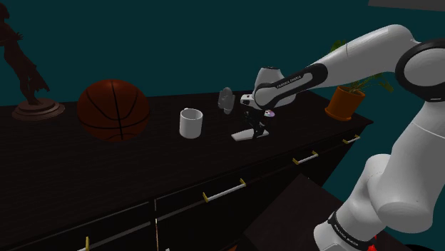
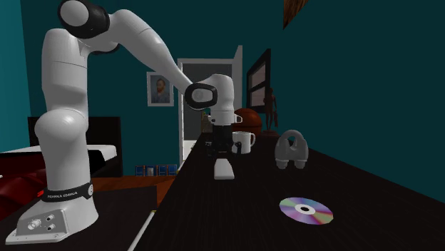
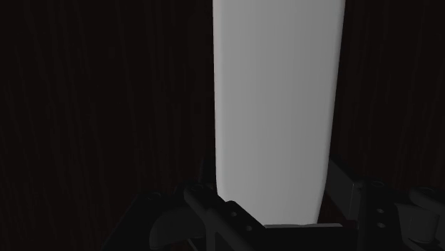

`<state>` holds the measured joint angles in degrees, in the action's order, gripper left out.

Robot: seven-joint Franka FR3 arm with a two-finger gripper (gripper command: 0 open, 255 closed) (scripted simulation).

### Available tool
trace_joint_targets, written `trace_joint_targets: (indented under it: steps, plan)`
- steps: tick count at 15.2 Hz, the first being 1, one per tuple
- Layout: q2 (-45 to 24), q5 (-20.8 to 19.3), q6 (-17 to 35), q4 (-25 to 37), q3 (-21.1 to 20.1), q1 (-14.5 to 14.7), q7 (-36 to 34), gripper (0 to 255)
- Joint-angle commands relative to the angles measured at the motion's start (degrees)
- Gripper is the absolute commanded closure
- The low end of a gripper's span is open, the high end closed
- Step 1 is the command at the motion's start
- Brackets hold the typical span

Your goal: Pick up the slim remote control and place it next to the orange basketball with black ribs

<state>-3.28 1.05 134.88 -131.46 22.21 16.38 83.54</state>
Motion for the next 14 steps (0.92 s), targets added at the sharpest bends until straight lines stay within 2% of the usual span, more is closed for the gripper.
trace_joint_targets:
  steps: [1, 3, 14]
  plan:
    - [0.0, 0.0, 0.0, 0.0, 0.0, 0.0, 0.0, 255]
    - [0.0, 0.0, 0.0, 0.0, 0.0, 0.0, 0.0, 255]
    - [5.3, -2.6, -8.4, 3.5, 0.0, 0.2, -1.8, 255]
